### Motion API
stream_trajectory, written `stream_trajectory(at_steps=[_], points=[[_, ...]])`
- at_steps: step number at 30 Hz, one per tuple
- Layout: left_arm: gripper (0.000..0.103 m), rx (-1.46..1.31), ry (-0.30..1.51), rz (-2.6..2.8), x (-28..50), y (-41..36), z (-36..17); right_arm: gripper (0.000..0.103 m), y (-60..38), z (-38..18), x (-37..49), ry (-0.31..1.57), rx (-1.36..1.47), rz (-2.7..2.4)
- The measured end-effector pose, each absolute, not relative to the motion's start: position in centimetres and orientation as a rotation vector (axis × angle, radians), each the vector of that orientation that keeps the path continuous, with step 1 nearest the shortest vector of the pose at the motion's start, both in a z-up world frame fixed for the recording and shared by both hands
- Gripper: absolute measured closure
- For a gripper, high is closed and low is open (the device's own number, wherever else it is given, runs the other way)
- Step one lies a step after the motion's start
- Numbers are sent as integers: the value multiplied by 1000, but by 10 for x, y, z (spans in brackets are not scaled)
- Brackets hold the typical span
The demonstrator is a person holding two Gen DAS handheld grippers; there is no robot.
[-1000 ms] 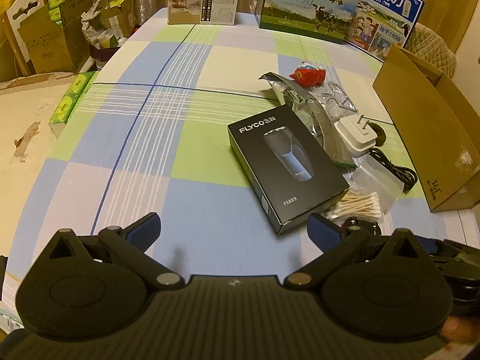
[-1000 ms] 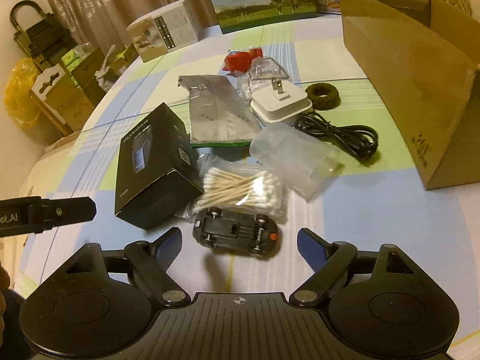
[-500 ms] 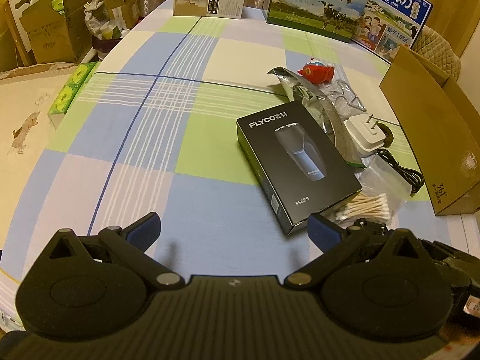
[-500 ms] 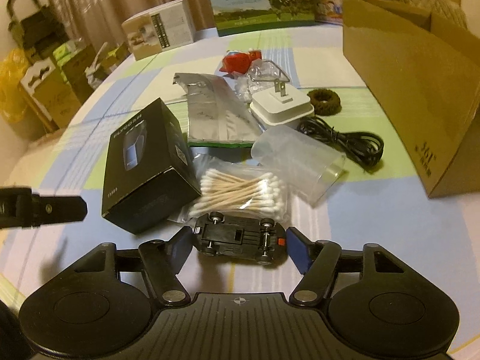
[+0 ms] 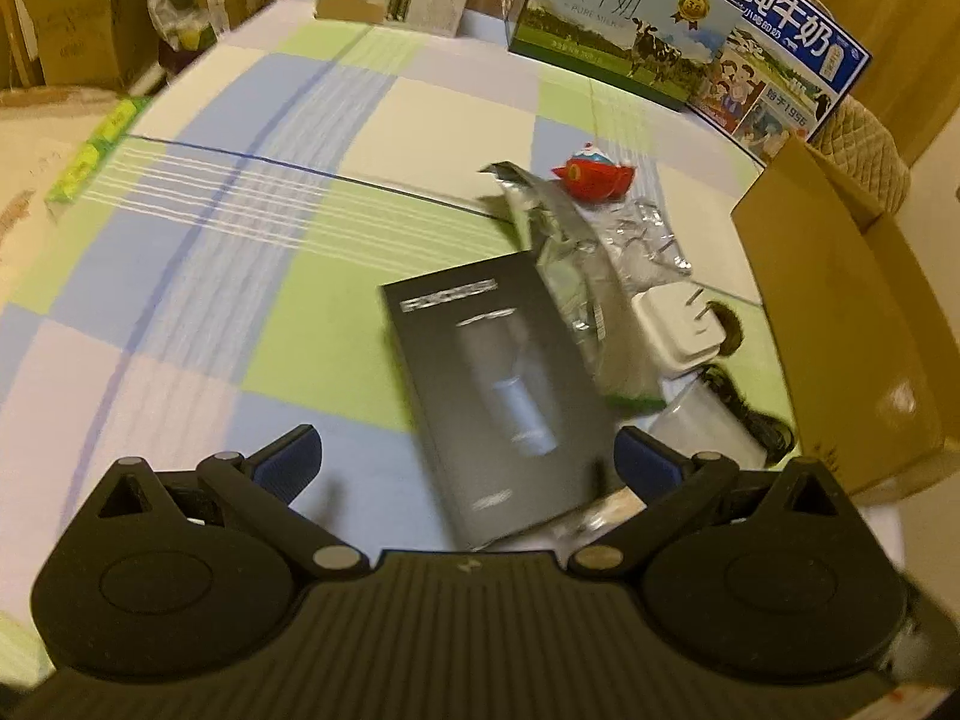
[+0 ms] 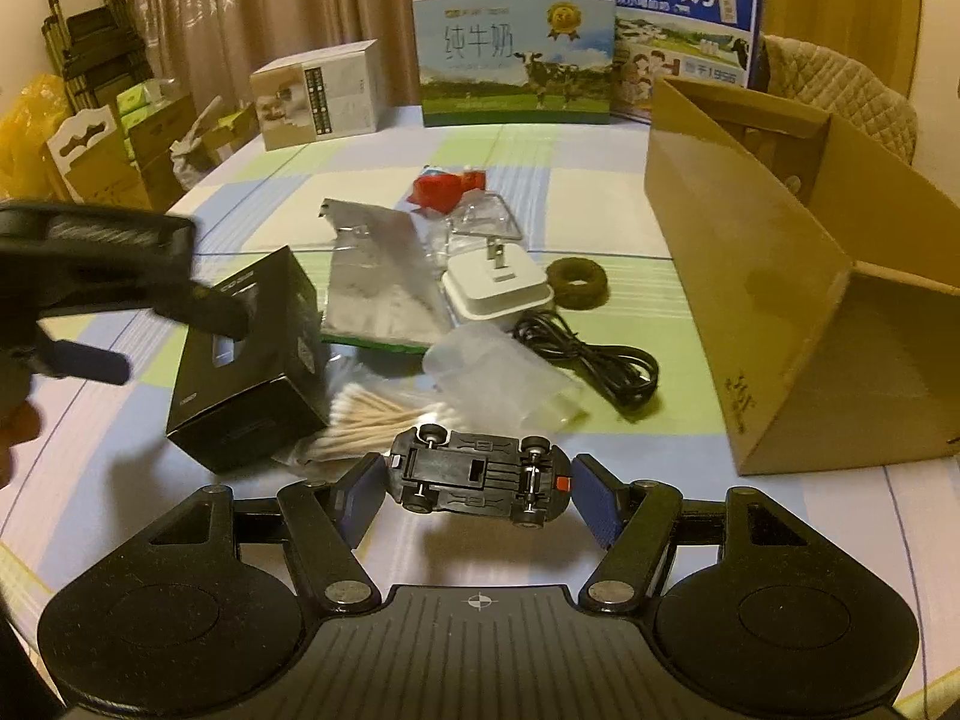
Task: Organize objects
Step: 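Lift the toy car with the right tool while the left tool grasps the black FLYCO box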
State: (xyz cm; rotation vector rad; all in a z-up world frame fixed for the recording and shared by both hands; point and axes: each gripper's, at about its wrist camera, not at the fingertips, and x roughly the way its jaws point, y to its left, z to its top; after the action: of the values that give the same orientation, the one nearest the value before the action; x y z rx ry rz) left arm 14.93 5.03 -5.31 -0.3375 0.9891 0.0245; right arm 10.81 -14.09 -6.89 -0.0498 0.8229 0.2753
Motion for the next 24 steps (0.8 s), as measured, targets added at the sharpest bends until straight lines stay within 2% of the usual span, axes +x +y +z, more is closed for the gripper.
stream_trajectory(at_steps=[5,14,24], points=[[3,-314,1030,33,174,37,-65,39,-148,-68,107,828,-35,278],[22,-221,1081,27,191,36,-73,39,-155,-67,110,833,-13,277],[24,-127,1052,-3,159,47,-49,39,-160,-46,100,799,-9,306]])
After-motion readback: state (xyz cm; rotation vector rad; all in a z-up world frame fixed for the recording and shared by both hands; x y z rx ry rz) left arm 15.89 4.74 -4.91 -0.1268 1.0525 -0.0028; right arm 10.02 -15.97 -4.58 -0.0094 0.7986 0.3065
